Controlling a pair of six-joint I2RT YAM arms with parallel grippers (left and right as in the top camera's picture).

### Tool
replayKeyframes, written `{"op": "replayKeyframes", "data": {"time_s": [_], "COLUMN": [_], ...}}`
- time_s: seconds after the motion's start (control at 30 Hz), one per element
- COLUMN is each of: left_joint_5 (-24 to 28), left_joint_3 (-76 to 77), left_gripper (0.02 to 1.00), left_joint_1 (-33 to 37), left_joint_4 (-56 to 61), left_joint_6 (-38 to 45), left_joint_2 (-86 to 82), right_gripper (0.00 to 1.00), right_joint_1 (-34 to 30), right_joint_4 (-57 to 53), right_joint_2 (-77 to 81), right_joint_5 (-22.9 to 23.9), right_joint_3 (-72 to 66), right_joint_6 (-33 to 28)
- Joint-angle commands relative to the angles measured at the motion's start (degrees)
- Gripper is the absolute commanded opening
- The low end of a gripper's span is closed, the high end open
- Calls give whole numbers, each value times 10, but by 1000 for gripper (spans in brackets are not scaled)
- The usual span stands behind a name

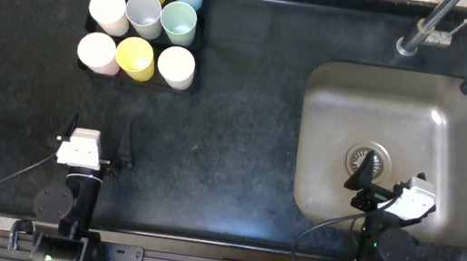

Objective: Store Cups

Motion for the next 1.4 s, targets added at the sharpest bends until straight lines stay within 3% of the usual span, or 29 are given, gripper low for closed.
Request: {"op": "replayKeyframes", "data": {"time_s": [0.03,0.23,0.77,0.8,0.83,0.87,1.0,1.2,1.3,1.4], "left_joint_5": [5,5,5,5,5,5,5,5,5,5], "left_joint_3": [-1,-1,-1,-1,-1,-1,-1,-1,-1,-1], "left_gripper": [998,998,998,998,998,998,998,998,998,998], "left_joint_1": [-1,-1,-1,-1,-1,-1,-1,-1,-1,-1], "left_joint_4": [-1,-1,-1,-1,-1,-1,-1,-1,-1,-1], "left_joint_6": [11,11,11,11,11,11,11,11,11,11], "left_joint_2": [-4,-4,-4,-4,-4,-4,-4,-4,-4,-4], "right_gripper": [998,996,985,691,505,993,998,998,998,998], "right_joint_1": [7,42,68,68,68,68,68,68,68,68], "right_joint_4": [22,130,128,128,128,128,122,120,117,117], "right_joint_2": [-13,-13,-13,-13,-13,-13,-13,-13,-13,-13], "right_joint_5": [1,0,-6,-4,-3,-4,-55,-78,-119,-121], "right_joint_3": [-9,-54,-51,-51,-51,-51,-51,-51,-51,-51], "right_joint_6": [2,2,2,2,2,2,19,12,-17,-33]}}
